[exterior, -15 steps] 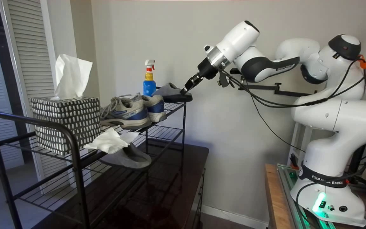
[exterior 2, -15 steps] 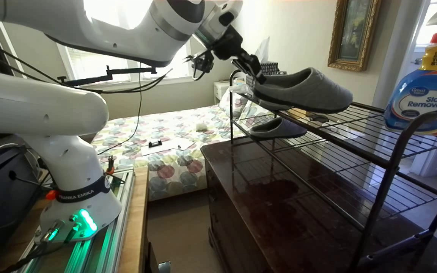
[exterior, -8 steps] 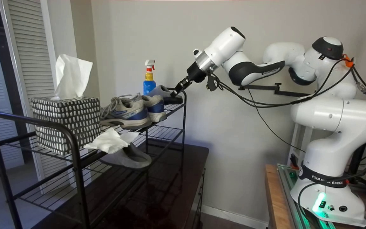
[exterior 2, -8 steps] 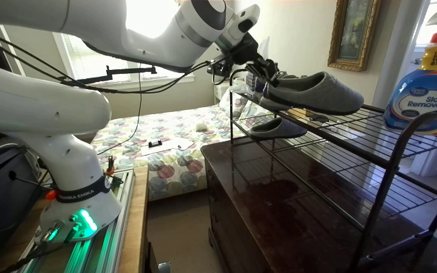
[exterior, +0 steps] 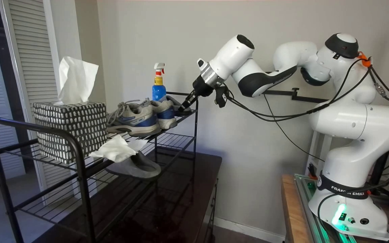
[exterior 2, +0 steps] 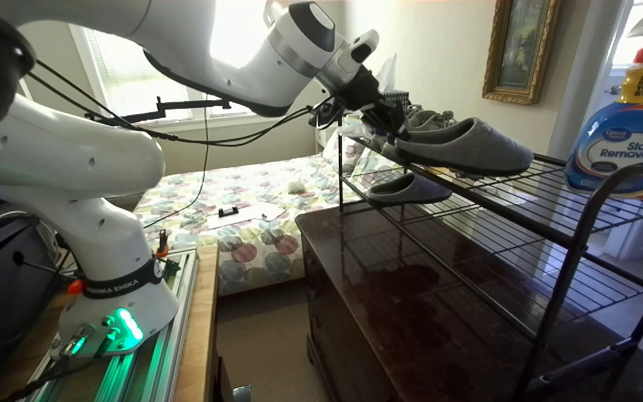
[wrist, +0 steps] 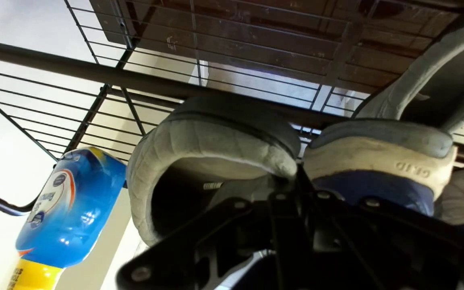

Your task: Move the right slop to the top shelf

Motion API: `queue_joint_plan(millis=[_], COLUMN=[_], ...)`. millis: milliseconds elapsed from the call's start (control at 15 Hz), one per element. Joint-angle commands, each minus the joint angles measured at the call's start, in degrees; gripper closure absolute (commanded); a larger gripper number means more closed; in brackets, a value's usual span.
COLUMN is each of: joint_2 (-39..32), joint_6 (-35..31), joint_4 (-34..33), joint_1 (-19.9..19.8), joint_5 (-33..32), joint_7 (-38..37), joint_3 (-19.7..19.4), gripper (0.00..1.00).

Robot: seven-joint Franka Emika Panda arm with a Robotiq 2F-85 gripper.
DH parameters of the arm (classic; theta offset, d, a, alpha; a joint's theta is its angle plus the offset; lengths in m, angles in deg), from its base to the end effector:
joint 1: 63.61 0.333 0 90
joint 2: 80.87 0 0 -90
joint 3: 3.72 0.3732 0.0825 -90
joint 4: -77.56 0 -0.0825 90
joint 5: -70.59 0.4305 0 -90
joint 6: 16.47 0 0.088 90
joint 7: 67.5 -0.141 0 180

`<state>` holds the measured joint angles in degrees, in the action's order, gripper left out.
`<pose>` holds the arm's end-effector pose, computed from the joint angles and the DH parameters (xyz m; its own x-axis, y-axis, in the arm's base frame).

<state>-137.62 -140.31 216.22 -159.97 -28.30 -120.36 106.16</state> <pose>0.5320 0.0085 0.4314 0.7060 0.2313 0.6694 0.0695 -0.9632 0.2595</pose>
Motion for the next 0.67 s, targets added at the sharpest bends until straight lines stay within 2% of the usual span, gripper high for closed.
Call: queue_joint_plan(millis=[0,600], joint_2=[4.41,6.79], joint_6=[2.25,1.87], joint_4=[-2.16,-5.6], joint_1=[3.84,9.0], joint_5=[-3.66,-9.24], joint_7=[-1.2,-1.74], joint_3=[-3.14,-7.4], gripper=[0.99,0.99])
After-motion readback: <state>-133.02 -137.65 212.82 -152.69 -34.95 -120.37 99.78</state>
